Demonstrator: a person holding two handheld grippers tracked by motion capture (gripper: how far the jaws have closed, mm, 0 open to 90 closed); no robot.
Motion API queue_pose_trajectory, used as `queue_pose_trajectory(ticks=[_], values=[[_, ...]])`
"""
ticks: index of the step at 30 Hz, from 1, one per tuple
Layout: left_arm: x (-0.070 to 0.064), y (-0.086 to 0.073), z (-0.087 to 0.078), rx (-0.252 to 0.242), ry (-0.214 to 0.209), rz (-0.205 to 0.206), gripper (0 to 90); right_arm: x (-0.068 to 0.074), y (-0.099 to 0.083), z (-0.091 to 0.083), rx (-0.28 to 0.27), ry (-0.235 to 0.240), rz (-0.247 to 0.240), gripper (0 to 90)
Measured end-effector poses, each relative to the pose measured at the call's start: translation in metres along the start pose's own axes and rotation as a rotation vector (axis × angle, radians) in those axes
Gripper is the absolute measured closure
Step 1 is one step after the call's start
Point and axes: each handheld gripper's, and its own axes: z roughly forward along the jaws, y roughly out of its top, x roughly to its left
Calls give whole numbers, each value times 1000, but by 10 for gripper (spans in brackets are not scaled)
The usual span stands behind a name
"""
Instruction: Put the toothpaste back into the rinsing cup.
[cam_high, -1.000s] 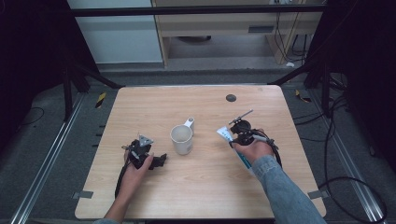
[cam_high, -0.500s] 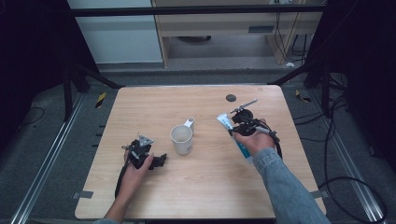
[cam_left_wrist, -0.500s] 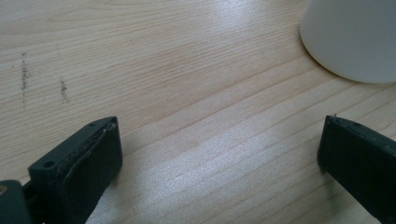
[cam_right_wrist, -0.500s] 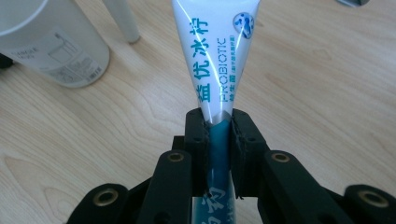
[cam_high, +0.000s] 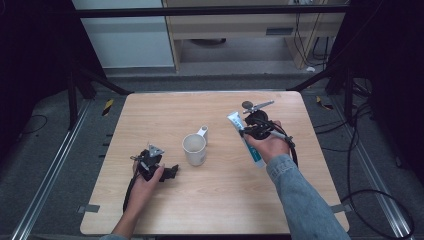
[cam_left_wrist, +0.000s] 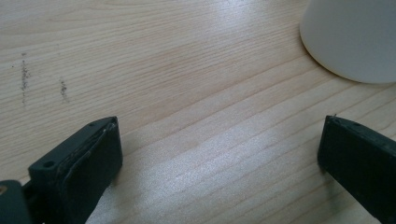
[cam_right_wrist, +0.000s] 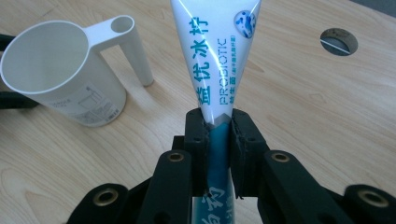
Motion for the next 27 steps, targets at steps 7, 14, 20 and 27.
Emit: queue_pose_trajectory(ticks=[7, 14, 20, 27], values=[[0, 0, 0, 0, 0, 0, 0, 3, 7, 0, -46, -14, -7, 787], [0, 0, 0, 0, 0, 0, 0, 9, 16, -1, -80, -30, -26, 787], [0, 0, 0, 0, 0, 1, 0, 18, 29, -3, -112, -43, -61, 788], [0, 0, 0, 0, 0, 1, 0, 26, 41, -3, -146, -63, -75, 788]])
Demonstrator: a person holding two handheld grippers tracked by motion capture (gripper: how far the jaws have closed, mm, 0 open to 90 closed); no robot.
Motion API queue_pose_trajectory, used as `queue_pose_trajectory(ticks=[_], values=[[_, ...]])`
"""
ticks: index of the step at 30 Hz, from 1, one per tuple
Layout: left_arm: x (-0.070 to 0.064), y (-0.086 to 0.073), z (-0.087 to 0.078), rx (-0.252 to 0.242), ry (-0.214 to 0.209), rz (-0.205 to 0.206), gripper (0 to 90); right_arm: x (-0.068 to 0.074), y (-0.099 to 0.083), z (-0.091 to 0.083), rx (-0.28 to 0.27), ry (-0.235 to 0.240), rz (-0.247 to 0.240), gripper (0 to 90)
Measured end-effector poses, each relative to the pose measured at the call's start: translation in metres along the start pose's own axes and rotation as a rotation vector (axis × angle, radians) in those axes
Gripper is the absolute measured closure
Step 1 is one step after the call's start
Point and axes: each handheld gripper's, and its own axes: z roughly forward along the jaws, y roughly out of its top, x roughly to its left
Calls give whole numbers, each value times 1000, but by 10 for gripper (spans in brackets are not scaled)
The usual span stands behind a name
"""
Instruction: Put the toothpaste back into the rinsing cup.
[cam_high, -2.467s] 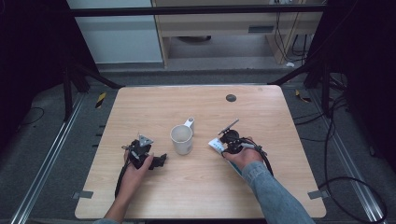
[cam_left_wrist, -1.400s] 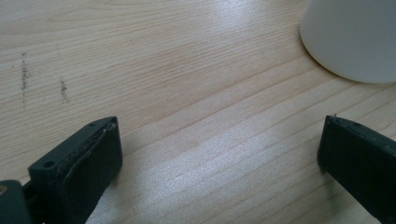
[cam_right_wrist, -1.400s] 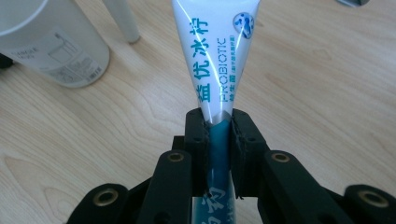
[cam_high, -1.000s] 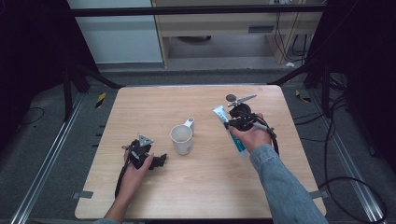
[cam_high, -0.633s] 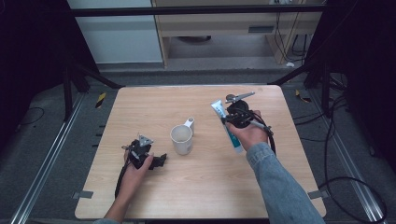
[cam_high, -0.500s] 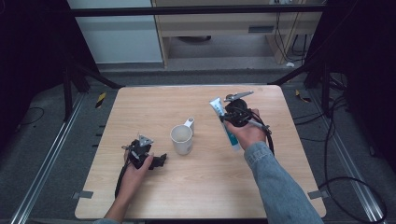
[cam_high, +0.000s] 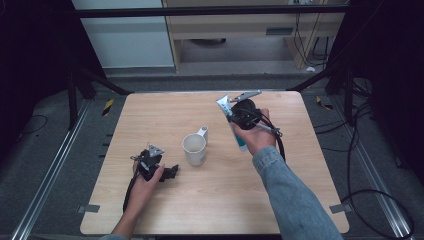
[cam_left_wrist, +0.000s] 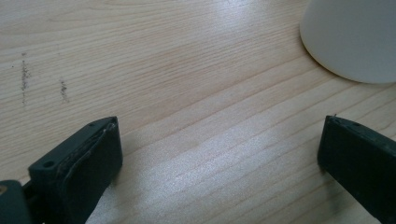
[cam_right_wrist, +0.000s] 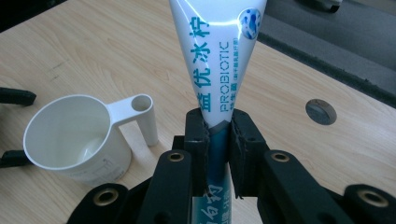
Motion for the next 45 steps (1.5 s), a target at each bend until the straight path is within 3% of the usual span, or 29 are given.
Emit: queue_pose_trajectory(ticks=[16, 45], values=[[0, 0, 0, -4, 0, -5, 0, 9, 18, -2, -110, -29, 11, 789], [0, 0, 0, -4, 0, -1, 0, 26, 33, -5, -179, -43, -51, 789]])
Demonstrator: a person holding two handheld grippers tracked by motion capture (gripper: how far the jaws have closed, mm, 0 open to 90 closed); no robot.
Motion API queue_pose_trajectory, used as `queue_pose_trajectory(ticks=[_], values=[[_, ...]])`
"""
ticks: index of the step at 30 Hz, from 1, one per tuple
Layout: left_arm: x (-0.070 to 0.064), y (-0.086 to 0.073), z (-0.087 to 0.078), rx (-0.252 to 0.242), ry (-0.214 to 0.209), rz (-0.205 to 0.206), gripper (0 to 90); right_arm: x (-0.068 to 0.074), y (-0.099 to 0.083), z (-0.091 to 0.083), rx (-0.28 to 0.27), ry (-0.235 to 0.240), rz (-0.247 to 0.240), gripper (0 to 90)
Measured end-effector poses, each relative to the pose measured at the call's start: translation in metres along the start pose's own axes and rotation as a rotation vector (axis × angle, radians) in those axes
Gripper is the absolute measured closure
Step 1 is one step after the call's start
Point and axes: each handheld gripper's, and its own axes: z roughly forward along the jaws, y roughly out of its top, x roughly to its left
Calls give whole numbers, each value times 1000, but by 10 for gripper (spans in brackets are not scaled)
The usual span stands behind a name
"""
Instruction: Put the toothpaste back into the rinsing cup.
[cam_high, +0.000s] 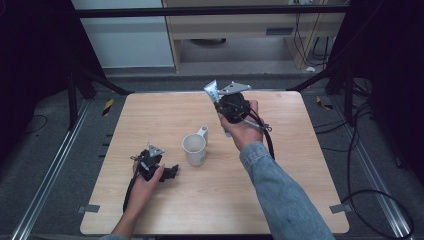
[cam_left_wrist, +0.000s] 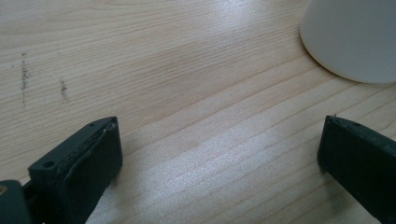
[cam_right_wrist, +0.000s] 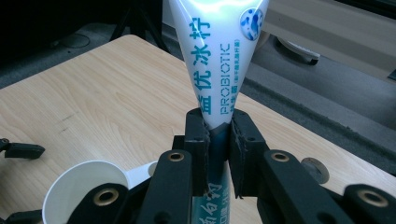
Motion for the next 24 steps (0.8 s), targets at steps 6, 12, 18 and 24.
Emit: queue_pose_trajectory(ticks=[6, 12, 18, 24], values=[[0, 0, 0, 0, 0, 0, 0, 6, 5, 0, -14, 15, -3, 789], [0, 0, 0, 0, 0, 0, 0, 9, 8, 1, -31, 17, -1, 789], [0, 0, 0, 0, 0, 0, 0, 13, 10, 2, -44, 21, 0, 789], [0, 0, 0, -3, 0, -4, 0, 18, 14, -1, -68, 20, 3, 789]])
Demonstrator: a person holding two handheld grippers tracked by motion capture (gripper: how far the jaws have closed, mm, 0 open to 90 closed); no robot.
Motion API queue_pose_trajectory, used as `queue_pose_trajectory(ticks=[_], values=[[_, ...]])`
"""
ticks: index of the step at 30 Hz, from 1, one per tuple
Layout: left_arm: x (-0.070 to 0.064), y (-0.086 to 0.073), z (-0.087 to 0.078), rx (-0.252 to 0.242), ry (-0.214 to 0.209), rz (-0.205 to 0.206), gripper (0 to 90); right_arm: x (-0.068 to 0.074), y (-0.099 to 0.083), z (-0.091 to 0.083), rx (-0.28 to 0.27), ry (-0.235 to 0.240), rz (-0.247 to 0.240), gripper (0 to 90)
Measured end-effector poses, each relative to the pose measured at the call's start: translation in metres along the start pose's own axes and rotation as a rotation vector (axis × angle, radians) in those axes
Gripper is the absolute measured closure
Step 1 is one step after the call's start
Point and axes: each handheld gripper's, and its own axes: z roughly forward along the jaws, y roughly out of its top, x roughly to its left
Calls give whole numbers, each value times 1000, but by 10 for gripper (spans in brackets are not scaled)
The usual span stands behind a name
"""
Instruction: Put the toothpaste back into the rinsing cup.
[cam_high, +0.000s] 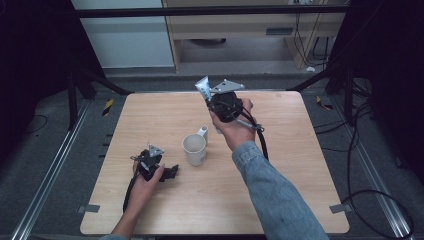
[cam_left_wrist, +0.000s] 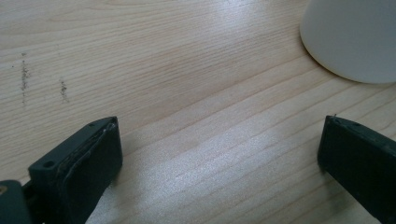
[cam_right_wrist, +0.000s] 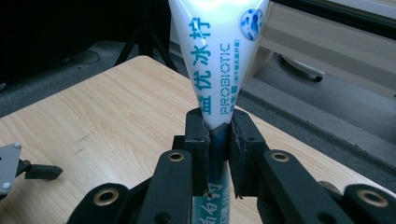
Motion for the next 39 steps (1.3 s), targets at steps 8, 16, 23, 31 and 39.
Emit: queue_pose_trajectory(ticks=[8, 16, 23, 31, 39], values=[[0, 0, 0, 0, 0, 1, 0, 12, 2, -6, -49, -17, 24, 789], [0, 0, 0, -1, 0, 1, 0, 26, 3, -8, -108, -35, 50, 789], [0, 0, 0, 0, 1, 2, 0, 37, 0, -8, -156, -24, 105, 788], [0, 0, 0, -1, 1, -1, 0, 43, -9, -3, -171, -1, 157, 788], [0, 0, 0, 0, 0, 0, 0, 48, -14, 0, -179, 8, 172, 788]])
